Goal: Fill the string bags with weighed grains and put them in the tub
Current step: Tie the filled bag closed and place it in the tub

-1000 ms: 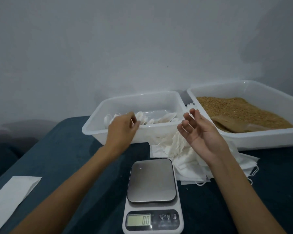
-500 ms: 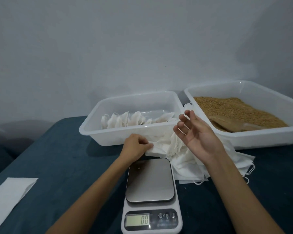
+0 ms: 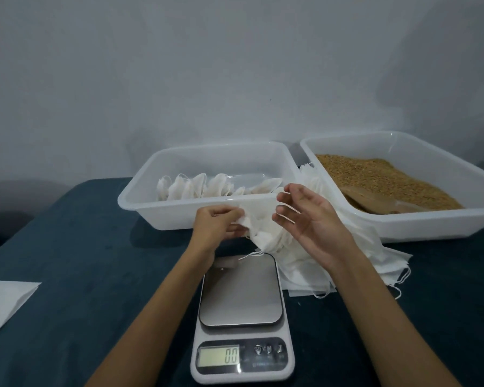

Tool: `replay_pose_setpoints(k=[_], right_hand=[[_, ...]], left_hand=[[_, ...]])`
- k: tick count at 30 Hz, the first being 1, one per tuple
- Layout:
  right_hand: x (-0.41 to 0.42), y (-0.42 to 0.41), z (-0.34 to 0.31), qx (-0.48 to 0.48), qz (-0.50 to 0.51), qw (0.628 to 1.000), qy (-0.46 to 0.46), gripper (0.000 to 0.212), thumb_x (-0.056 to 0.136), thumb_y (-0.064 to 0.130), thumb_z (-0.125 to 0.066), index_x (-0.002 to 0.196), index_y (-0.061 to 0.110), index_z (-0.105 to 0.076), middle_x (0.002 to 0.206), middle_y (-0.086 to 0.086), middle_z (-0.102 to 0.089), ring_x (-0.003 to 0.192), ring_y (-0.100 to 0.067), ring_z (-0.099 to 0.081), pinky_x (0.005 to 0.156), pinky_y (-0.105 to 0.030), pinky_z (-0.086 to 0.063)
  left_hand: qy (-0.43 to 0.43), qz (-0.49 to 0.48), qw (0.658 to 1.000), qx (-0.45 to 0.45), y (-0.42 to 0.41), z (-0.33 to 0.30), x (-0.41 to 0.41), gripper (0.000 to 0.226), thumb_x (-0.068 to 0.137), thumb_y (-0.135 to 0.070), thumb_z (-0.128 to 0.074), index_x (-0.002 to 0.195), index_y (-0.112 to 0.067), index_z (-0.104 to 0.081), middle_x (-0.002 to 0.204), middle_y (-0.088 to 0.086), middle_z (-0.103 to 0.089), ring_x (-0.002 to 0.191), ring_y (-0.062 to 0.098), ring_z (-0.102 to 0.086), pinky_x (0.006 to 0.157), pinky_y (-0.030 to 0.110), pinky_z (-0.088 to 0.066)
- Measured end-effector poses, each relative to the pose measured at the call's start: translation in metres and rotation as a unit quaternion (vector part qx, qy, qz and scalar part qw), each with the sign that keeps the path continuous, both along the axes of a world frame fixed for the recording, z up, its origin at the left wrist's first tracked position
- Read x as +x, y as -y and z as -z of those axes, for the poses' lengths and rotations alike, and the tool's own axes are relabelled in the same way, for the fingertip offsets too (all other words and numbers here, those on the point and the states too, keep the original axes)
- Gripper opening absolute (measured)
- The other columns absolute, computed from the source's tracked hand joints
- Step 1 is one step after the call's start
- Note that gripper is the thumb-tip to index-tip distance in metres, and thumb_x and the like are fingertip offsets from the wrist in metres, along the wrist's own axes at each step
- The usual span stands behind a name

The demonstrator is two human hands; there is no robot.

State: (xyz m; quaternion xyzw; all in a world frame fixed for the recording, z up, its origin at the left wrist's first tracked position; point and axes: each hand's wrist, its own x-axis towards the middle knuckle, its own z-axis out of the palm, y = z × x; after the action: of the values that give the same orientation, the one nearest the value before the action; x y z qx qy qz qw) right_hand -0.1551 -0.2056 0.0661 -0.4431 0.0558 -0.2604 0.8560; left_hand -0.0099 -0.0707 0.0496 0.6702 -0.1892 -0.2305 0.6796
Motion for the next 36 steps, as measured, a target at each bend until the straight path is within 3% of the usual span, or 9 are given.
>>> replay_pose_setpoints(k=[7,10,14,19,24,28,30,32,36], right_hand=[[0.003,-0.002,0.004,-0.036,-0.021,0.999,-0.012,0.012,0.09,0.023,-0.067,0.092,0.015,-0.076,0.092,-0.008,-0.069,0.074,-0.02,-0.065,0.079,-0.035,-0.059],[0.004,-0.004,0.008,-0.112,-0.001,0.994,-0.019,0.014,0.091,0.024,-0.072,0.101,0.015,-0.074,0.102,-0.008,-0.07,0.079,-0.02,-0.065,0.081,-0.034,-0.057],[0.006,-0.013,0.01,-0.35,0.051,0.934,-0.055,0.037,0.08,0.018,-0.085,0.115,0.024,-0.073,0.118,0.003,-0.069,0.082,-0.015,-0.064,0.08,-0.031,-0.056],[0.011,-0.022,0.02,-0.485,0.118,0.863,-0.078,0.043,0.077,0.018,-0.087,0.116,0.031,-0.072,0.117,0.015,-0.069,0.077,-0.013,-0.06,0.073,-0.03,-0.056],[0.013,-0.019,0.021,-0.44,0.185,0.877,-0.062,0.022,0.095,0.013,-0.069,0.104,0.032,-0.074,0.095,0.009,-0.075,0.079,-0.017,-0.067,0.067,-0.034,-0.057],[0.011,-0.014,0.016,-0.39,0.166,0.904,-0.063,0.015,0.1,0.018,-0.062,0.103,0.022,-0.077,0.092,0.005,-0.076,0.083,-0.01,-0.069,0.068,-0.025,-0.054],[0.01,-0.015,0.015,-0.37,0.152,0.915,-0.052,0.018,0.102,0.018,-0.059,0.102,0.018,-0.077,0.09,0.006,-0.075,0.082,-0.007,-0.067,0.068,-0.02,-0.052],[0.01,-0.015,0.013,-0.344,0.153,0.925,-0.052,0.019,0.102,0.018,-0.058,0.101,0.014,-0.077,0.089,0.0,-0.074,0.082,-0.009,-0.065,0.068,-0.023,-0.052],[0.007,-0.012,0.01,-0.24,0.166,0.955,-0.055,0.019,0.101,0.022,-0.06,0.104,0.011,-0.075,0.1,-0.015,-0.075,0.092,-0.026,-0.071,0.082,-0.039,-0.059]], left_hand=[[-0.002,-0.049,0.989,-0.14,-0.013,-0.009,0.005,0.01,0.096,0.0,-0.065,0.091,-0.001,-0.074,0.08,-0.002,-0.073,0.072,0.01,-0.066,0.069,0.022,-0.058],[-0.035,-0.005,0.985,-0.171,-0.017,-0.011,0.0,0.008,0.099,-0.003,-0.063,0.094,-0.002,-0.07,0.089,0.002,-0.074,0.083,0.014,-0.07,0.078,0.03,-0.059],[-0.024,0.073,0.982,-0.171,-0.018,-0.007,-0.012,0.018,0.101,-0.012,-0.064,0.086,-0.002,-0.066,0.095,0.013,-0.072,0.091,0.025,-0.072,0.085,0.038,-0.063],[-0.072,0.11,0.972,-0.193,-0.02,-0.006,-0.01,0.017,0.097,-0.015,-0.067,0.084,-0.003,-0.066,0.094,0.014,-0.071,0.089,0.023,-0.073,0.078,0.029,-0.061],[-0.067,0.098,0.971,-0.21,-0.017,-0.004,-0.015,0.022,0.095,-0.019,-0.068,0.105,0.0,-0.069,0.107,0.014,-0.075,0.093,0.024,-0.073,0.081,0.029,-0.061],[0.146,0.038,0.985,-0.086,-0.017,0.0,-0.014,0.046,0.091,-0.012,-0.078,0.133,-0.02,-0.061,0.129,-0.004,-0.067,0.096,0.016,-0.066,0.079,0.03,-0.061],[0.164,0.066,0.981,-0.078,-0.016,0.002,-0.014,0.039,0.091,-0.014,-0.078,0.129,-0.018,-0.066,0.109,-0.008,-0.071,0.081,0.01,-0.062,0.074,0.023,-0.056],[0.142,0.089,0.982,-0.085,-0.016,0.003,-0.013,0.016,0.093,-0.015,-0.076,0.107,-0.007,-0.074,0.078,-0.008,-0.066,0.065,0.005,-0.052,0.065,0.018,-0.046],[0.087,0.117,0.986,-0.083,-0.02,0.003,-0.008,0.023,0.089,-0.022,-0.077,0.098,0.0,-0.076,0.075,0.004,-0.062,0.062,0.011,-0.045,0.063,0.021,-0.042]])
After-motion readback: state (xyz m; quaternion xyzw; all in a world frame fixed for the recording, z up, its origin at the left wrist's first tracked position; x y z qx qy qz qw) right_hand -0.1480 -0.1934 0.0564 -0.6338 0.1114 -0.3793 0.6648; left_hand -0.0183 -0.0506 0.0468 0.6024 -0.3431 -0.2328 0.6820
